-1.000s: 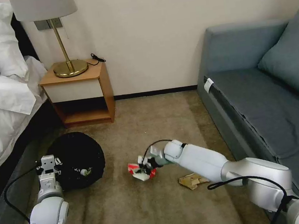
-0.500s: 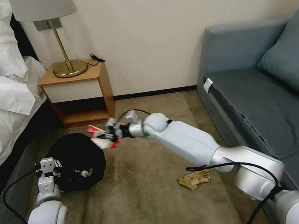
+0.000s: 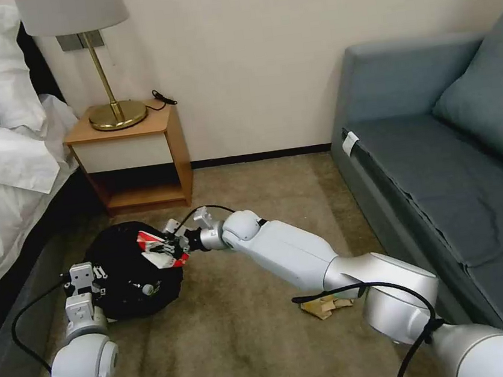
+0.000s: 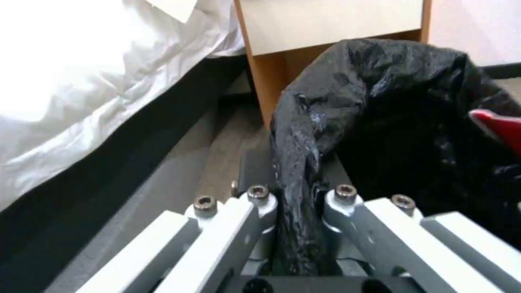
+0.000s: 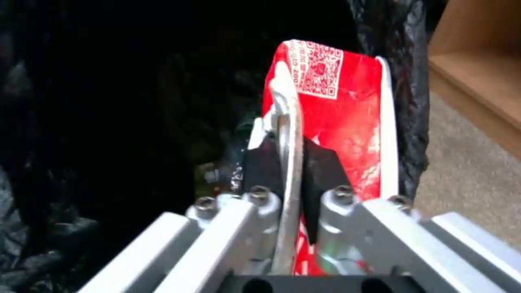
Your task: Pick up the trash bin, then pick up the garbage on the floor and place it into the trash bin.
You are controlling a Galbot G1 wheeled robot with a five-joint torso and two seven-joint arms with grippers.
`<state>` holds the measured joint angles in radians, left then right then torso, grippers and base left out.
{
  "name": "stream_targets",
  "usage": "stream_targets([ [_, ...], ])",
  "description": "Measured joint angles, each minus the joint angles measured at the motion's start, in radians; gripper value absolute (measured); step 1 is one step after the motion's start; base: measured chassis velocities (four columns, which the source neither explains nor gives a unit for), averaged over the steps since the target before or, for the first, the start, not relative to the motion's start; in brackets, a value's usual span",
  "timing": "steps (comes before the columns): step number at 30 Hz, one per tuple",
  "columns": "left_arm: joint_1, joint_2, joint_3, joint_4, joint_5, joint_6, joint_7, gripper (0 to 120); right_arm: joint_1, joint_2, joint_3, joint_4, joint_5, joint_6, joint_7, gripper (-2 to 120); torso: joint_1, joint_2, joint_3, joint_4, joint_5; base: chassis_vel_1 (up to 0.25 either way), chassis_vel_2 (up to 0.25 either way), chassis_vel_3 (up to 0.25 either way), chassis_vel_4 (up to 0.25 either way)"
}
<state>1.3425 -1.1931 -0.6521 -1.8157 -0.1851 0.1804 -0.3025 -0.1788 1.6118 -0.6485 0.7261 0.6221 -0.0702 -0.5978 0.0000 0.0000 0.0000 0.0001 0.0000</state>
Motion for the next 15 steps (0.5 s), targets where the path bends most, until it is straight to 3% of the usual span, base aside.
stream_targets([
  [7, -0.006, -0.017, 0.031, -0.015, -0.016, 0.016, 0.024, 4, 0.004, -0.002, -0.004, 0.02, 0.005, -0.005, -0.004, 33, 0.0, 0.0, 0.0, -0.0001, 0.0, 0.0, 0.0, 0.0, 0.0],
  [15, -0.016, -0.03, 0.045, -0.019, -0.031, 0.023, 0.027, 4, -0.001, -0.002, -0.009, 0.071, 0.024, -0.018, 0.018, 45, 0.0, 0.0, 0.0, 0.0, 0.0, 0.0, 0.0, 0.0, 0.0],
])
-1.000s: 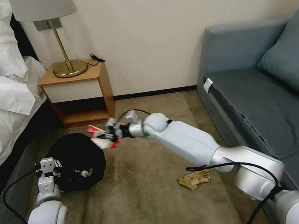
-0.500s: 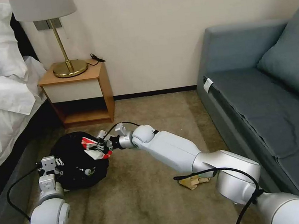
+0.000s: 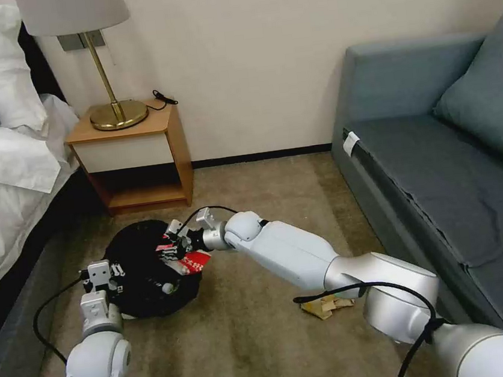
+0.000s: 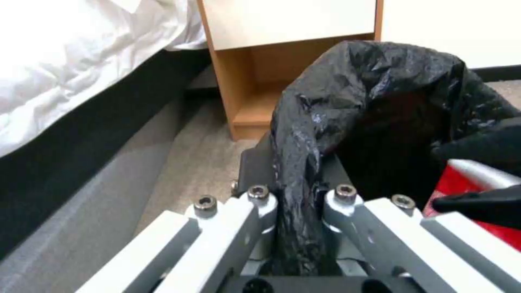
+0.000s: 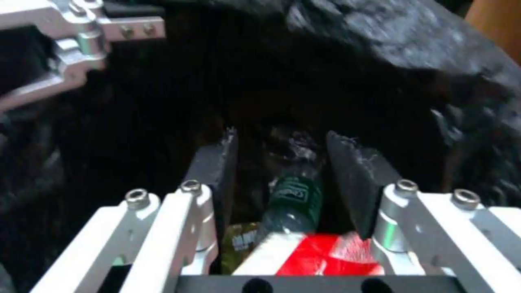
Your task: Pick up the trash bin, then pick up the garbage on the floor and place it into the trash bin.
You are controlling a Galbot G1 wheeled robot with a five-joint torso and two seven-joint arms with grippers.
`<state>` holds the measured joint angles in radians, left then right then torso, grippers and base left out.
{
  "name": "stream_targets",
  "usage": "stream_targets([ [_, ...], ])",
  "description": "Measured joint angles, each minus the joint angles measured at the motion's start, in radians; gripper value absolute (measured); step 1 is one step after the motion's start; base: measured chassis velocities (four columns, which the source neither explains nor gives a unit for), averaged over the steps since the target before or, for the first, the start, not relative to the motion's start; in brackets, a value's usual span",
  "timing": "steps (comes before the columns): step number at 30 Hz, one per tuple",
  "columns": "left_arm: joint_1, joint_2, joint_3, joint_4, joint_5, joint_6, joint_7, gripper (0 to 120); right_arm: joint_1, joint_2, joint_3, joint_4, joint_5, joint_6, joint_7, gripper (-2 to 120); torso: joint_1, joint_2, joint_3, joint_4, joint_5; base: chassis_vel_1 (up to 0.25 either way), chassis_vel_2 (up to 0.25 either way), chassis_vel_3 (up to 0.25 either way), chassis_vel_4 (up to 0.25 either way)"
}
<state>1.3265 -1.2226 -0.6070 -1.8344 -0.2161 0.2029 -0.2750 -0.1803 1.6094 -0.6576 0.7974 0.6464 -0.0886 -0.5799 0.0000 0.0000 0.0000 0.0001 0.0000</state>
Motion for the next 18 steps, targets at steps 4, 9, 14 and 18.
stream_targets([
  [4, -0.007, -0.007, 0.002, 0.001, -0.026, 0.001, -0.004, 4, -0.001, 0.0, -0.003, 0.025, 0.003, -0.003, 0.011, 47, 0.0, 0.0, 0.0, -0.0002, 0.0, 0.0, 0.0, 0.0, 0.0],
  [9, -0.012, -0.011, -0.006, 0.008, -0.031, 0.002, -0.012, 4, 0.03, -0.008, -0.047, 0.146, 0.076, -0.036, 0.057, 67, 0.0, 0.0, 0.0, 0.0004, 0.0002, 0.0, 0.0, 0.0, 0.0],
  [14, -0.005, 0.001, -0.022, 0.014, -0.023, -0.002, -0.02, 4, 0.065, -0.132, -0.112, 0.265, 0.158, -0.07, 0.093, 82, 0.0, 0.0, 0.0, 0.0007, 0.0001, 0.0, 0.0, 0.0, 0.0],
  [18, 0.003, 0.01, -0.029, 0.01, -0.018, -0.005, -0.02, 4, 0.074, -0.288, -0.155, 0.383, 0.195, -0.091, 0.125, 97, 0.0, 0.0, 0.0, -0.0009, 0.0004, 0.0, 0.0, 0.0, 0.0],
])
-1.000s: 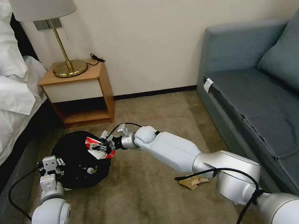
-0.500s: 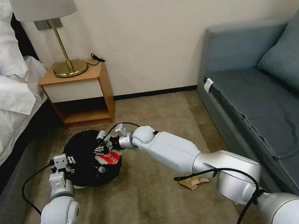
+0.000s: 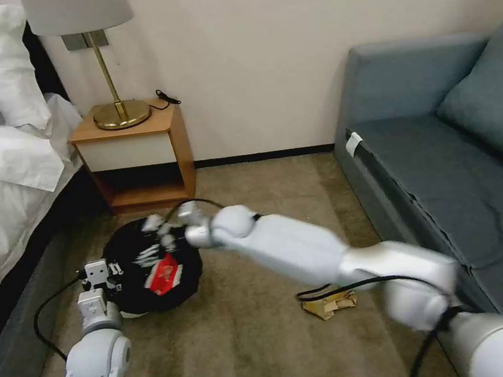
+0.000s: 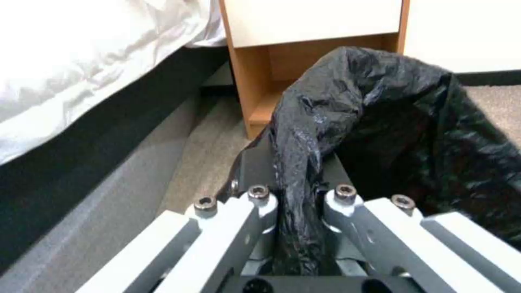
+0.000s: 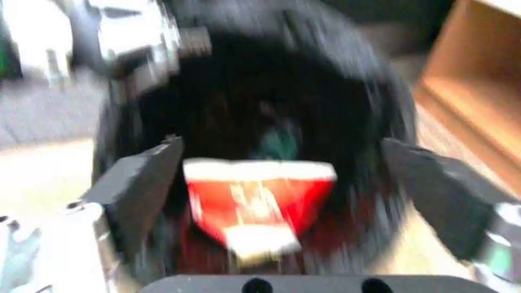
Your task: Pick up the trash bin, then pick up the garbage on the floor and place it into the trash bin.
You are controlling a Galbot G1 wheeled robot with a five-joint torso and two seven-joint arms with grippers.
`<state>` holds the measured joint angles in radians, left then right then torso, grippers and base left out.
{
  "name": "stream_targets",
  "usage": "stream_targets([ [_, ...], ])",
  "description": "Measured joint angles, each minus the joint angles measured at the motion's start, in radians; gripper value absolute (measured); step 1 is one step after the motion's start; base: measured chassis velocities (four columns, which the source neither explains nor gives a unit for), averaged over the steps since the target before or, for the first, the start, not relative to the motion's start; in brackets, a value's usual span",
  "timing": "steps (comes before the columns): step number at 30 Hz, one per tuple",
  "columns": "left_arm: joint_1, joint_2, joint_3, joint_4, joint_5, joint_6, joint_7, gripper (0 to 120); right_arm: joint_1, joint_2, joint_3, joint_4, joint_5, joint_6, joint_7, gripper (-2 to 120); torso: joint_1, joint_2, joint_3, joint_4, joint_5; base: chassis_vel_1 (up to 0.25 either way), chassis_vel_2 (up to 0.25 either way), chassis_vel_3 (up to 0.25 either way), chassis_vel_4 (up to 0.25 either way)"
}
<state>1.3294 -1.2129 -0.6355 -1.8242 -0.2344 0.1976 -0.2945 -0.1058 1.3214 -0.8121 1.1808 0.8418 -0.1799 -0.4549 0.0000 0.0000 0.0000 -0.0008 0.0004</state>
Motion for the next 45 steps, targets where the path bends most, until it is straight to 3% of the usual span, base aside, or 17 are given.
stream_targets([
  [1, 0.002, 0.001, 0.0, -0.002, 0.002, -0.002, 0.002, 4, -0.009, -0.049, -0.002, 0.028, 0.0, -0.003, 0.005, 99, 0.0, 0.0, 0.0, 0.0002, -0.0001, 0.0, 0.0, 0.0, 0.0],
  [3, 0.003, 0.001, 0.0, -0.002, 0.003, -0.002, 0.002, 4, -0.016, -0.075, -0.002, 0.041, 0.001, -0.004, 0.008, 99, 0.0, 0.0, 0.0, 0.0006, 0.0, 0.0, 0.0, 0.0, 0.0],
  [4, 0.004, 0.001, 0.0, -0.003, 0.006, -0.003, 0.002, 4, -0.031, -0.136, -0.001, 0.064, 0.0, -0.007, 0.011, 99, 0.0, 0.0, 0.0, 0.0013, 0.0001, 0.0, 0.0, 0.0, 0.0],
  [5, 0.005, 0.001, -0.001, -0.003, 0.011, -0.005, 0.002, 4, -0.055, -0.217, 0.001, 0.082, -0.011, -0.009, 0.015, 100, 0.0, 0.0, 0.0, 0.0011, 0.0001, 0.0, 0.0, 0.0, 0.0],
  [6, 0.005, 0.001, -0.001, -0.003, 0.011, -0.005, 0.002, 4, -0.055, -0.217, 0.001, 0.082, -0.011, -0.009, 0.015, 100, 0.0, 0.0, 0.0, 0.0011, 0.0001, 0.0, 0.0, 0.0, 0.0],
  [8, 0.004, 0.0, 0.003, -0.001, 0.019, -0.006, 0.001, 4, -0.11, -0.32, 0.015, 0.1, -0.048, -0.009, 0.015, 100, 0.0, 0.0, 0.0, -0.0004, 0.0001, 0.0, 0.0, 0.0, 0.0],
  [14, -0.001, -0.006, 0.012, 0.005, 0.032, -0.007, 0.002, 4, -0.218, -0.39, 0.05, 0.118, -0.099, -0.006, 0.009, 100, 0.0, 0.0, 0.0, 0.0009, 0.0, 0.0, 0.0, 0.0, 0.0],
  [24, -0.004, -0.011, 0.02, 0.004, 0.044, -0.007, 0.005, 4, -0.349, -0.444, 0.062, 0.107, -0.176, 0.002, -0.016, 100, 0.0, 0.0, 0.0, 0.0008, -0.0003, 0.0, 0.0, 0.0, 0.0],
  [45, 0.0, -0.003, 0.025, -0.008, 0.045, -0.002, 0.009, 4, -0.438, -0.474, 0.157, -0.02, -0.28, 0.023, -0.069, 100, 0.0, 0.0, 0.0, 0.0007, -0.0005, 0.0, 0.0, 0.0, 0.0],
])
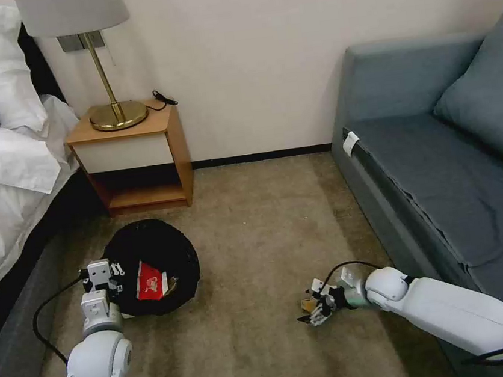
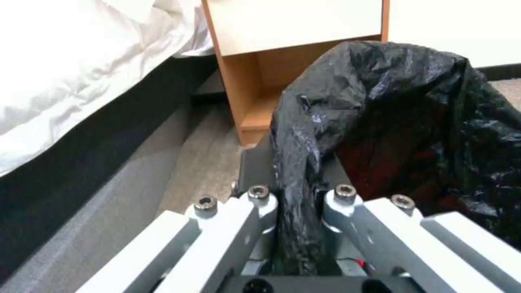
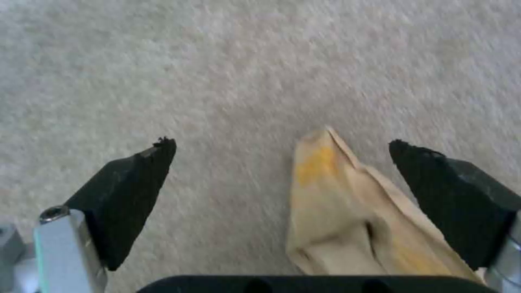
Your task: Pick up the trash bin, then pick up the garbage on the floor and place it into the trash bin.
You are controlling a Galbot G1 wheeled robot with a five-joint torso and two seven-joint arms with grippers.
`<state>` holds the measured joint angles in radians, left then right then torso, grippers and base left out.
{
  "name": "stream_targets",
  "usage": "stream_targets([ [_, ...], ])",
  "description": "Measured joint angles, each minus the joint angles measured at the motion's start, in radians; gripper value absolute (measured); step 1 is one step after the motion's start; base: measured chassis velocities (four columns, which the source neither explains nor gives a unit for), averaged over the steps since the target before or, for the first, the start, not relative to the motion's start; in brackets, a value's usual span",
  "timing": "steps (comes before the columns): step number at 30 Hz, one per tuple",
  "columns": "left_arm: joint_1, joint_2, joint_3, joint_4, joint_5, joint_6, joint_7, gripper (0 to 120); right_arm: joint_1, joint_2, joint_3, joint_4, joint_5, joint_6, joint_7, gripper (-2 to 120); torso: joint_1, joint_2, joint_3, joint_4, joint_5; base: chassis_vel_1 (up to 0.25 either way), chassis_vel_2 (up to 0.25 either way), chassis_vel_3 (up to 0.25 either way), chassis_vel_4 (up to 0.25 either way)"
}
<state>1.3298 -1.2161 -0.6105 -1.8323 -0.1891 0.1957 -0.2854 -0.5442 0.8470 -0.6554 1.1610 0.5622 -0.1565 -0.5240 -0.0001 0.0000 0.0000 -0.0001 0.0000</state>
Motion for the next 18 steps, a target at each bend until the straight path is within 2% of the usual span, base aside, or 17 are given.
stream_targets([
  [7, -0.001, 0.005, 0.001, -0.014, 0.002, 0.01, 0.001, 4, -0.017, -0.002, 0.024, -0.037, -0.026, 0.011, -0.016, 100, 0.0, 0.0, 0.0, 0.0001, 0.0001, 0.0, 0.0, 0.0, 0.0],
  [18, -0.002, 0.003, 0.006, -0.018, 0.012, 0.013, 0.002, 4, -0.03, 0.033, 0.066, -0.169, -0.092, 0.04, -0.071, 99, 0.0, 0.0, 0.0, 0.0001, -0.0001, 0.0, 0.0, 0.0, 0.0],
])
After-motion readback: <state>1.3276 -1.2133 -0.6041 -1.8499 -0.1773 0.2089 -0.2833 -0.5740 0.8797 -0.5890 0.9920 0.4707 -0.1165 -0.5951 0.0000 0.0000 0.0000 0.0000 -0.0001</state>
